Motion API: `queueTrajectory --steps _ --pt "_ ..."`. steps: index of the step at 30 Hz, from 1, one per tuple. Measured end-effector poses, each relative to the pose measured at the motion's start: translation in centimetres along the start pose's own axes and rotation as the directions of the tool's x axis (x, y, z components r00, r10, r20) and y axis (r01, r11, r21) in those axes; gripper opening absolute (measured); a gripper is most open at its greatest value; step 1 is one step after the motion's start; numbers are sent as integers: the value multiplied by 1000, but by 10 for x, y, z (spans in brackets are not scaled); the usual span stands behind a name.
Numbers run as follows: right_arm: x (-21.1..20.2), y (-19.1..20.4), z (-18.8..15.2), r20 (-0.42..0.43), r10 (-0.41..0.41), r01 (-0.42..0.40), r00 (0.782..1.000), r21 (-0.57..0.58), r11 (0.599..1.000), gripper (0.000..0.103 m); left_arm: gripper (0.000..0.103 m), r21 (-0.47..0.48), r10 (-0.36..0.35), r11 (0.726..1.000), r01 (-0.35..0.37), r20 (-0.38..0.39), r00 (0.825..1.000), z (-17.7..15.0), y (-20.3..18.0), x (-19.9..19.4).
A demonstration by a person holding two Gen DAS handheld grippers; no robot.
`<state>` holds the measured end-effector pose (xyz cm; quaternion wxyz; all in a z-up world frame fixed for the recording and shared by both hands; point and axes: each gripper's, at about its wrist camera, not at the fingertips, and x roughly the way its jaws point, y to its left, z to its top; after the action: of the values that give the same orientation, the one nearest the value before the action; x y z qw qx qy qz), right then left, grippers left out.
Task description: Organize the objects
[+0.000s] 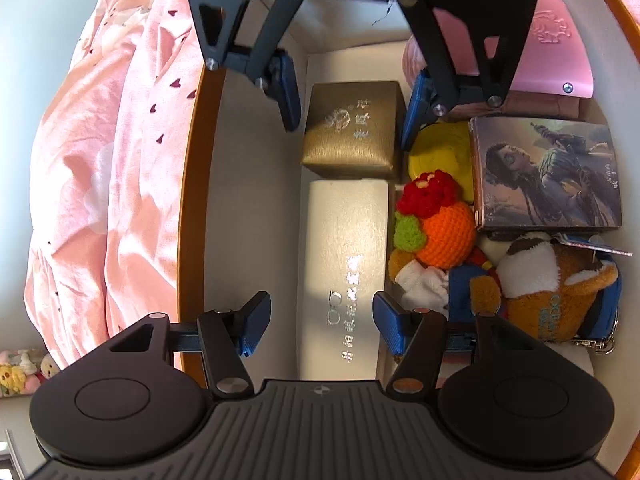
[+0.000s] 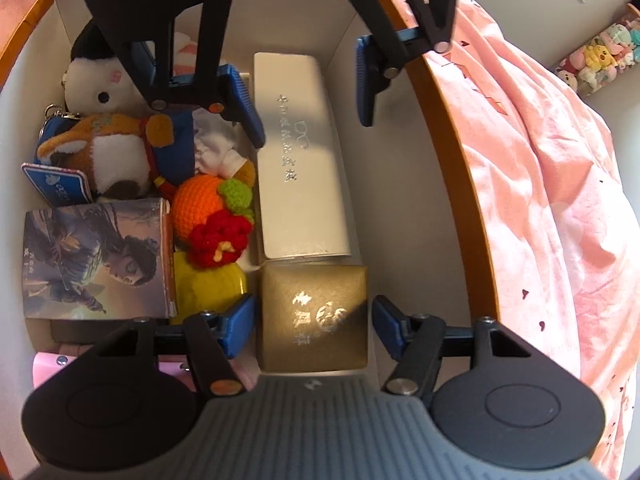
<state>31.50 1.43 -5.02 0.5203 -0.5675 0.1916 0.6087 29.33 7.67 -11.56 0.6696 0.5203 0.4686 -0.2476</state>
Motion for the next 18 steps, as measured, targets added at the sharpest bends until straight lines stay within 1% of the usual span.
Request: queueTrajectory --steps 4,6,8,10,11,12,13,14,16,18 --pt "-8 1 1 -3 -22 22 1000 23 999 69 70 -22 7 1000 -7 -1 1000 -5 1 -3" --pt "-10 -2 2 -43 -6 8 999 65 998 68 70 -41 5 999 -5 6 1000 -8 2 -7" --pt "-9 -9 2 -93 19 -6 996 137 991 68 70 -59 6 998 -6 10 1000 -10 3 -9" --pt "-7 -16 1 -146 48 -14 988 224 975 66 70 -72 7 997 -7 8 1000 -11 4 -11" --pt "-6 -19 1 -164 77 -31 983 268 963 63 70 -75 9 997 -9 7 1000 -12 4 -12" --pt "-4 -22 0 -177 106 -47 978 310 950 62 70 -77 11 997 -11 6 1000 -13 4 -13" --pt "-3 -23 0 -186 122 -53 975 341 939 57 70 -80 14 997 -13 6 1000 -14 4 -14" --pt "-2 -23 -1 -188 132 -57 973 361 931 46 70 -83 17 996 -16 6 1000 -15 4 -16" --pt "-2 -23 0 -180 149 -69 972 388 919 39 70 -93 20 995 -19 9 1000 -16 4 -18" --pt "-3 -19 3 -177 135 -59 975 381 923 32 70 -111 19 994 -18 10 1000 -18 6 -21"
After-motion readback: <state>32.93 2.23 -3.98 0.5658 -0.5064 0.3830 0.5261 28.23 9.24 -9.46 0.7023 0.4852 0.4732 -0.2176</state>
